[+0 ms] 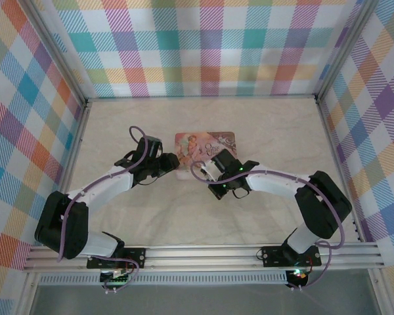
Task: Unlock a padlock with a key
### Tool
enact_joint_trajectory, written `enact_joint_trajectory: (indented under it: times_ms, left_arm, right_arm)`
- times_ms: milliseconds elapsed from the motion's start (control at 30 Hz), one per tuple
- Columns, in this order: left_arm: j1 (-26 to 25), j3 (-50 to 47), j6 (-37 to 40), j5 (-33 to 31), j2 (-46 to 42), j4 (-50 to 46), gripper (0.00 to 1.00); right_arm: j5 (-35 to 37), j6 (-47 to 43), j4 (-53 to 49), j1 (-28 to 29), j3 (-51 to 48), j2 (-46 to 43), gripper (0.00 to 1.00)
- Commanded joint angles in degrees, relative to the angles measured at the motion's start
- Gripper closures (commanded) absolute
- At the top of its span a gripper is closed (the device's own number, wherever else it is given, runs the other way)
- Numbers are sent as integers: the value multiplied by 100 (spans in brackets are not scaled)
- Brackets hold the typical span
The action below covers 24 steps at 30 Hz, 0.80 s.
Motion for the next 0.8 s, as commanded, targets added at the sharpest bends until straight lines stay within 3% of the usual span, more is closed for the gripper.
enact_joint_trajectory:
  times_ms: [0,767]
  left_arm:
    - [98,111,132,-31,109,32,60]
    - [95,187,173,48,359,75,61]
  right_arm:
    - [90,-425,-126,64,120,-160,98]
    - [387,-1744,101,360,-222,-261,98]
